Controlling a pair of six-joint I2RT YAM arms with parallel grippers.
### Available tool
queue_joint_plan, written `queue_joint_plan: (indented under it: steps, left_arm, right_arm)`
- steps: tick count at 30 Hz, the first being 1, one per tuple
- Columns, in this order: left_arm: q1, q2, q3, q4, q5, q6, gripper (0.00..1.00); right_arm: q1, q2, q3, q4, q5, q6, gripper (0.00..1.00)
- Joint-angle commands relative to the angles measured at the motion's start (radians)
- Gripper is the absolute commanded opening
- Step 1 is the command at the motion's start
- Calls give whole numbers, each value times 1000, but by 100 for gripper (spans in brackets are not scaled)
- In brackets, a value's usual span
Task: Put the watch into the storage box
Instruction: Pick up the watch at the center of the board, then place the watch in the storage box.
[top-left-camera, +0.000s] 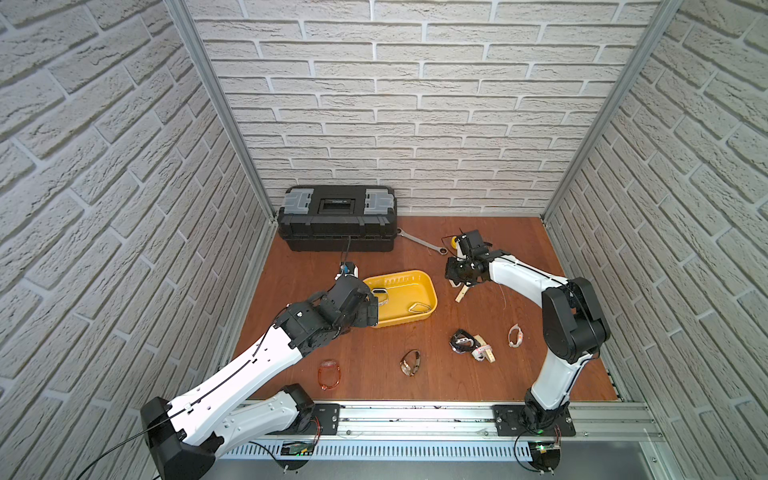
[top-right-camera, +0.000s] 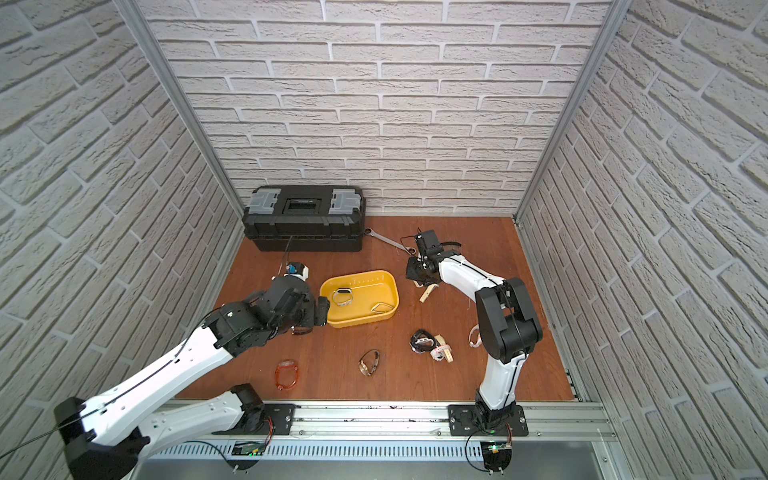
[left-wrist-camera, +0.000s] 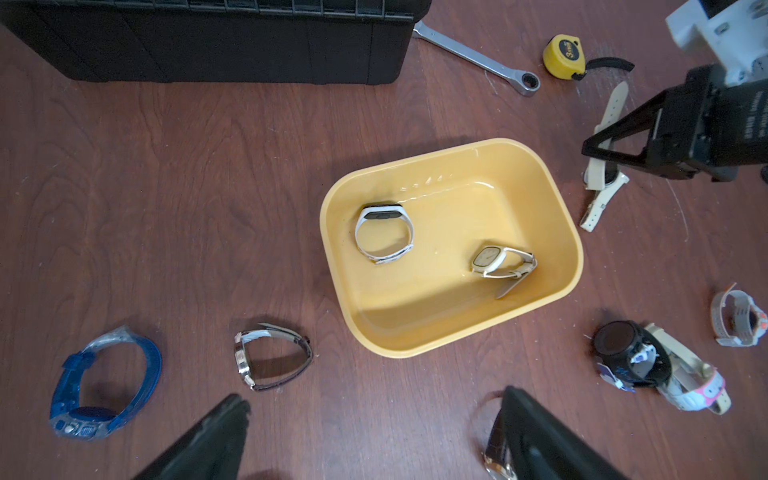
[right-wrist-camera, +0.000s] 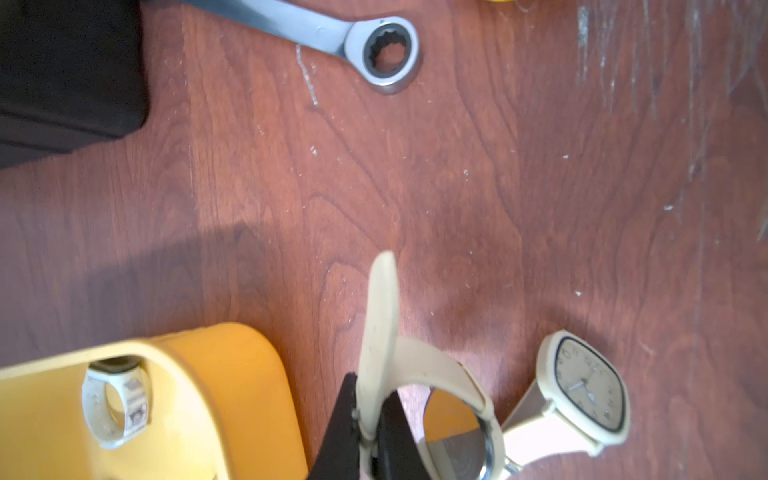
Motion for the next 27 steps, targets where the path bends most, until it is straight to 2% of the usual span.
queue_joint_plan:
  steps: [1, 7, 12, 21, 27]
  left_arm:
    - [15, -33, -30, -7, -18, -25, 98]
    - [34, -87, -120, 48, -16, -54, 98]
    - [60, -153, -190, 81, -4, -95, 98]
    - [93, -206, -220, 37, 6, -142, 98]
    - [93, -189, -213, 27, 9, -142, 98]
  right_arm:
    - [106, -43, 127, -200, 32, -145, 2]
    - [282, 19, 307, -385, -40, -228, 2]
    - [385, 132, 424, -470, 18, -266, 2]
    - [397, 355, 603, -600, 204, -328, 2]
    - [388, 438, 666, -616, 267, -349, 2]
